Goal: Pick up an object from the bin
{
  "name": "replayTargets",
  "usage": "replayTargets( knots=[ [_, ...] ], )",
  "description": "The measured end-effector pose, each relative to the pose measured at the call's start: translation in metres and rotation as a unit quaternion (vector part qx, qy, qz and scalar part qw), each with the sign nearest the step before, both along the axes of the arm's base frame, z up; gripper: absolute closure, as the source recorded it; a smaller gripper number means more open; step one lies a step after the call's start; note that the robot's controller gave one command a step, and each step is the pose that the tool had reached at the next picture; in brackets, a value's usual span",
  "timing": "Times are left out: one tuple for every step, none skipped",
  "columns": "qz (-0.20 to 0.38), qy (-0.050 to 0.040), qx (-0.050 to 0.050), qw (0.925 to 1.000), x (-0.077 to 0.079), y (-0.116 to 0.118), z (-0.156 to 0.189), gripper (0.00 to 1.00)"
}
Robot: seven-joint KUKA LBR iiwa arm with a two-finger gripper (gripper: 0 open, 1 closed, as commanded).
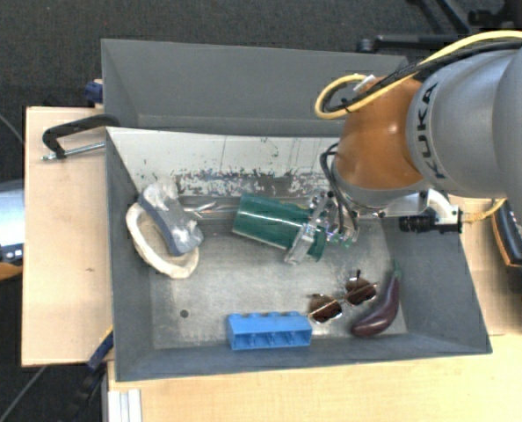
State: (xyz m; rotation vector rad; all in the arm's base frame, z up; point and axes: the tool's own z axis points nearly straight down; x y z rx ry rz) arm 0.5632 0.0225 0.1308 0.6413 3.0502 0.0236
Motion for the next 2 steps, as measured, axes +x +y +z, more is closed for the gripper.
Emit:
replayTargets(
  knots=[
    [-0.003,0.0115,0.000,0.9999,-0.009,0.002,0.023,1.00],
    [-0.002,0.0002,0.000,1.0000,0.000,0.000,0.048,1.00]
  ],
)
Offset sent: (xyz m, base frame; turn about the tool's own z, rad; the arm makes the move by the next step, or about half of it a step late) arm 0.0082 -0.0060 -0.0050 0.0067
